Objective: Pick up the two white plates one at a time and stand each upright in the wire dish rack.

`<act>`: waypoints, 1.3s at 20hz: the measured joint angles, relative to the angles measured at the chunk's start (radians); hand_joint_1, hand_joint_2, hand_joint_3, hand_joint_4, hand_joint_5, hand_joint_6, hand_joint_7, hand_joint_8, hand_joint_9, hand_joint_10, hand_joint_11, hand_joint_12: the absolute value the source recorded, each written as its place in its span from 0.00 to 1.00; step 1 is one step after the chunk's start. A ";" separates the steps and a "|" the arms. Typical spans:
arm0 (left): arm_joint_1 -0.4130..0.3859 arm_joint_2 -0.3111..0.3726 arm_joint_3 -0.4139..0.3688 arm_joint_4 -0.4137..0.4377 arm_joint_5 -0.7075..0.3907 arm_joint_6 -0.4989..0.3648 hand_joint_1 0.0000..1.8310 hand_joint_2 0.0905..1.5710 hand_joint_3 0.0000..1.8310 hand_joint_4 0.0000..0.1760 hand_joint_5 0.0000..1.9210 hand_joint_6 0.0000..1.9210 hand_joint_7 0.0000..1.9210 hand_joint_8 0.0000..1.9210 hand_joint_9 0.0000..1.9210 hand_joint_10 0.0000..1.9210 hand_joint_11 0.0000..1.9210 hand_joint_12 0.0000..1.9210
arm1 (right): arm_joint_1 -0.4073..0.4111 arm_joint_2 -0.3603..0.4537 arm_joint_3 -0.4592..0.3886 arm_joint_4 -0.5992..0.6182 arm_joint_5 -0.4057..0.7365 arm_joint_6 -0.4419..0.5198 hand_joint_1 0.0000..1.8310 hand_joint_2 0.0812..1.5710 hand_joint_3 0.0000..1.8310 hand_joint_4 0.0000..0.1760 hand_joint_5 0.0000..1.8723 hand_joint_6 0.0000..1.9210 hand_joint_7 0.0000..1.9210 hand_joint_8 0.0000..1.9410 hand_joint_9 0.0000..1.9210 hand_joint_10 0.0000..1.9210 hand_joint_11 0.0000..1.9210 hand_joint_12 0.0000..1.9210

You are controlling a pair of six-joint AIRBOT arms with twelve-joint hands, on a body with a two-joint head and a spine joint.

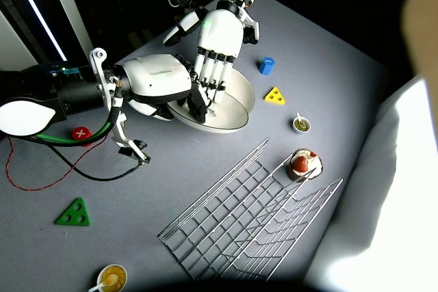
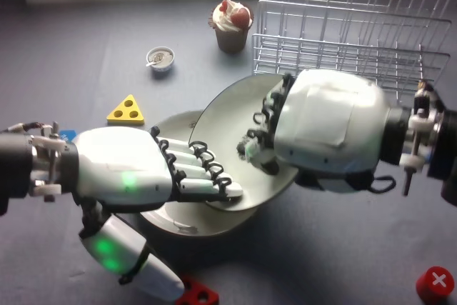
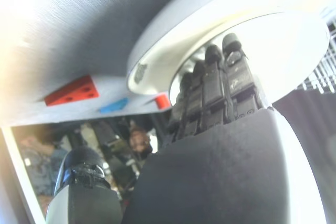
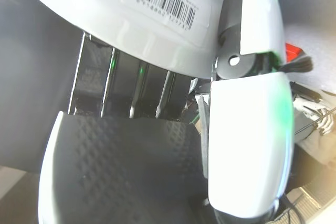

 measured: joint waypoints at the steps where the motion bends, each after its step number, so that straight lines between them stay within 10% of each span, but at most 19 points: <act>1: -0.011 0.006 0.000 -0.002 -0.004 0.000 0.00 0.58 0.00 0.00 0.06 0.00 0.08 0.00 0.07 0.00 0.07 0.00 | 0.006 0.007 -0.008 0.001 0.001 -0.002 0.77 0.64 0.00 0.00 0.54 0.48 0.63 0.19 0.64 0.37 0.60 0.26; 13: -0.060 0.106 0.031 0.007 -0.034 0.002 0.00 0.58 0.00 0.00 0.06 0.00 0.07 0.00 0.06 0.00 0.06 0.00 | 0.035 0.085 -0.072 0.014 -0.008 -0.001 0.76 0.64 0.00 0.00 0.53 0.49 0.62 0.23 0.62 0.41 0.67 0.09; 14: -0.060 0.115 0.037 0.007 -0.042 0.002 0.00 0.58 0.00 0.00 0.06 0.00 0.07 0.00 0.07 0.00 0.06 0.00 | 0.044 0.095 -0.080 0.023 -0.016 0.000 0.81 0.63 0.00 0.00 0.54 0.44 0.68 0.07 0.65 0.29 0.56 0.55; 15: -0.060 0.124 0.043 0.009 -0.046 0.002 0.00 0.58 0.00 0.00 0.06 0.00 0.08 0.00 0.07 0.00 0.07 0.00 | 0.058 0.106 -0.090 0.033 -0.027 0.000 0.82 0.63 0.00 0.00 0.55 0.44 0.69 0.04 0.64 0.28 0.53 0.66; 26: -0.060 0.163 0.153 -0.128 -0.097 0.003 0.00 0.58 0.00 0.00 0.05 0.00 0.06 0.00 0.05 0.00 0.06 0.00 | 0.203 0.219 -0.212 0.148 -0.092 0.003 0.82 0.63 0.00 0.00 0.54 0.44 0.66 0.13 0.64 0.27 0.53 0.67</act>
